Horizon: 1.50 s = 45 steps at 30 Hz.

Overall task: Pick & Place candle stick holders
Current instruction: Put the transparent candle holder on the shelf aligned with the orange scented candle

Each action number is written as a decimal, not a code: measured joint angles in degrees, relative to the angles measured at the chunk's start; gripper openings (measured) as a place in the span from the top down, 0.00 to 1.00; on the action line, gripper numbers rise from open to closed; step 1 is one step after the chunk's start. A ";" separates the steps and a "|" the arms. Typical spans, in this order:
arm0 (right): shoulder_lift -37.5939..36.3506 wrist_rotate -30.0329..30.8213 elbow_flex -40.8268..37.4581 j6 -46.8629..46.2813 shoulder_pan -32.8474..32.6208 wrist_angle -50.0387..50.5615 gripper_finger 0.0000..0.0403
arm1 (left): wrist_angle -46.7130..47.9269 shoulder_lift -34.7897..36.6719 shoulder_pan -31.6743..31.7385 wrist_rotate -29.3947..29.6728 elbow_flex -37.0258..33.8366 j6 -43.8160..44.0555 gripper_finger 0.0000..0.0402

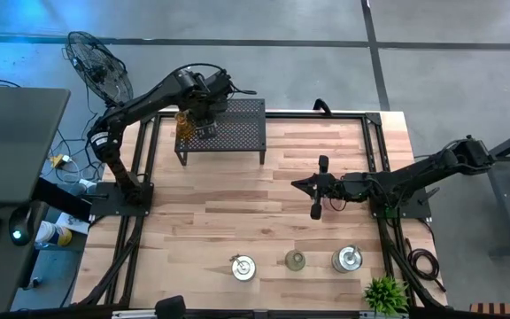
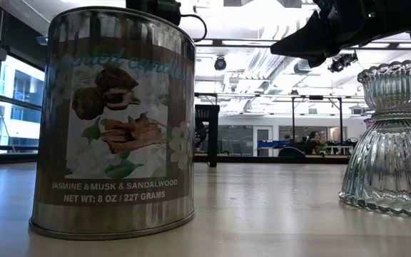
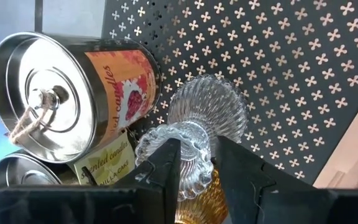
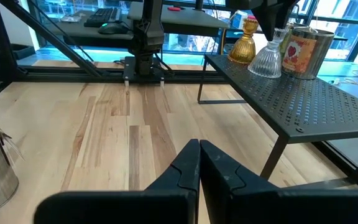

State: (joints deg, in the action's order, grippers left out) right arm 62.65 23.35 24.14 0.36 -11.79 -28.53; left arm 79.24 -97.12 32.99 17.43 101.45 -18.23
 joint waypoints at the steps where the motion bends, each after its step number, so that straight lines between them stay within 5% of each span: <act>1: 0.00 0.00 0.00 0.05 0.00 0.00 1.00 | 0.00 0.00 0.00 0.00 0.00 -0.10 0.76; 30: 0.00 -0.48 0.00 0.07 0.00 -0.01 1.00 | 0.67 0.20 0.00 -2.32 0.00 0.30 0.75; 40: 0.00 -1.05 0.00 0.07 0.00 -0.02 1.00 | 1.33 0.20 -0.02 0.61 0.00 0.30 0.54; 45: 0.00 -1.05 0.00 0.07 0.00 0.00 1.00 | 1.93 0.23 0.00 1.60 0.00 0.31 0.50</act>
State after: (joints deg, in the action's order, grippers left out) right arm 62.65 22.31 24.15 0.43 -11.79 -28.53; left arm 81.17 -96.89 32.99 19.03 101.45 -17.93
